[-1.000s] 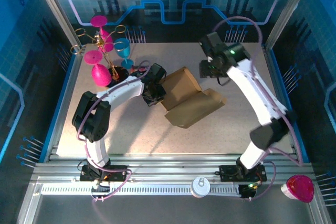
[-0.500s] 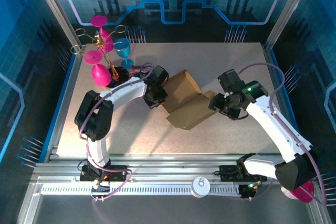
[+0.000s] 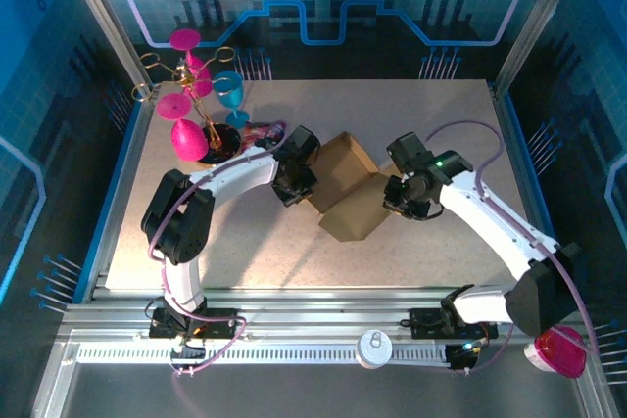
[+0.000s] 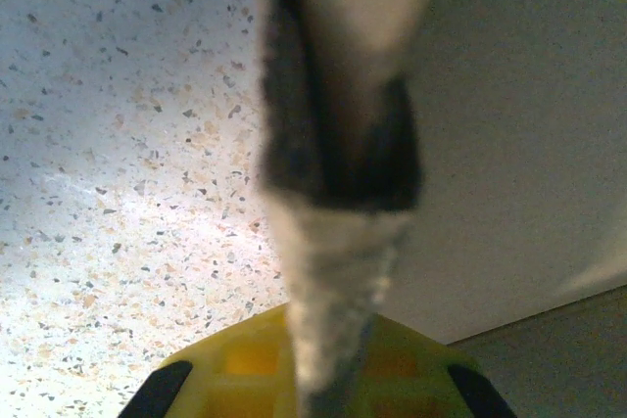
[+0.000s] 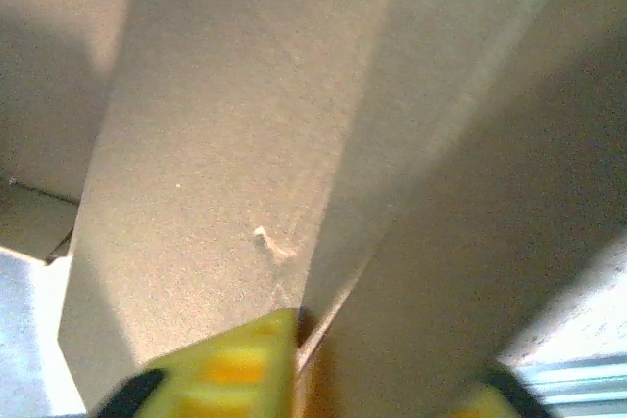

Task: Fold the paper box

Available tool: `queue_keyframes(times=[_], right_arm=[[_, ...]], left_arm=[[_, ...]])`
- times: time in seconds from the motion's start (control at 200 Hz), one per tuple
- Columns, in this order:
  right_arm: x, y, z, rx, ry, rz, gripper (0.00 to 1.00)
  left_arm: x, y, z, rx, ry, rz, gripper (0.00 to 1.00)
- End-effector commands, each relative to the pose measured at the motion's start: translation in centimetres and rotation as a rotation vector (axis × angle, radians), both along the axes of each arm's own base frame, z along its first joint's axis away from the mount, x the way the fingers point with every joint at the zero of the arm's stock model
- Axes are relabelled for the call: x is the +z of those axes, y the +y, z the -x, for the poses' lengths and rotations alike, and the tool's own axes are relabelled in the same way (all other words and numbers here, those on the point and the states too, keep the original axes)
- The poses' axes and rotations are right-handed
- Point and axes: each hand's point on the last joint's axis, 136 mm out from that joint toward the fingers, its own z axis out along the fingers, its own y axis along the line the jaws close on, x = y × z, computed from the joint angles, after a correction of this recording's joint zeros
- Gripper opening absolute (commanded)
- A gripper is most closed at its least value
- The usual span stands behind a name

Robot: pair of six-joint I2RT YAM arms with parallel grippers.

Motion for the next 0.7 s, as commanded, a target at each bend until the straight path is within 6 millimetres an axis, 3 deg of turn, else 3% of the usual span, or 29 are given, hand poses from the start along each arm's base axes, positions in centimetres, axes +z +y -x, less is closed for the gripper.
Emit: queue_keyframes(times=[0.0, 0.145, 0.265, 0.53, 0.695], right_arm=[[1.4, -1.2, -1.7, 0.103, -0.078, 0.138, 0.01], [2.5, -2.8, -3.3, 0.212, -0.104, 0.268, 0.00], [3.9, -3.6, -4.6, 0.298, -0.117, 0.337, 0.00], [6.1, -4.6, -7.3, 0.516, -0.162, 0.505, 0.00], [7.9, -3.4, -9.1, 0.691, -0.276, 0.626, 0.00]], left_arm=[[0.7, -2.4, 1.0, -0.025, 0.018, 0.097, 0.13], [2.4, -4.1, 1.9, -0.043, 0.026, 0.176, 0.44], [4.4, -4.9, 2.7, -0.050, 0.025, 0.247, 0.62], [12.9, -6.5, 2.6, -0.079, -0.098, 0.428, 0.65], [17.8, -4.2, -0.1, -0.185, -0.311, 0.397, 0.60]])
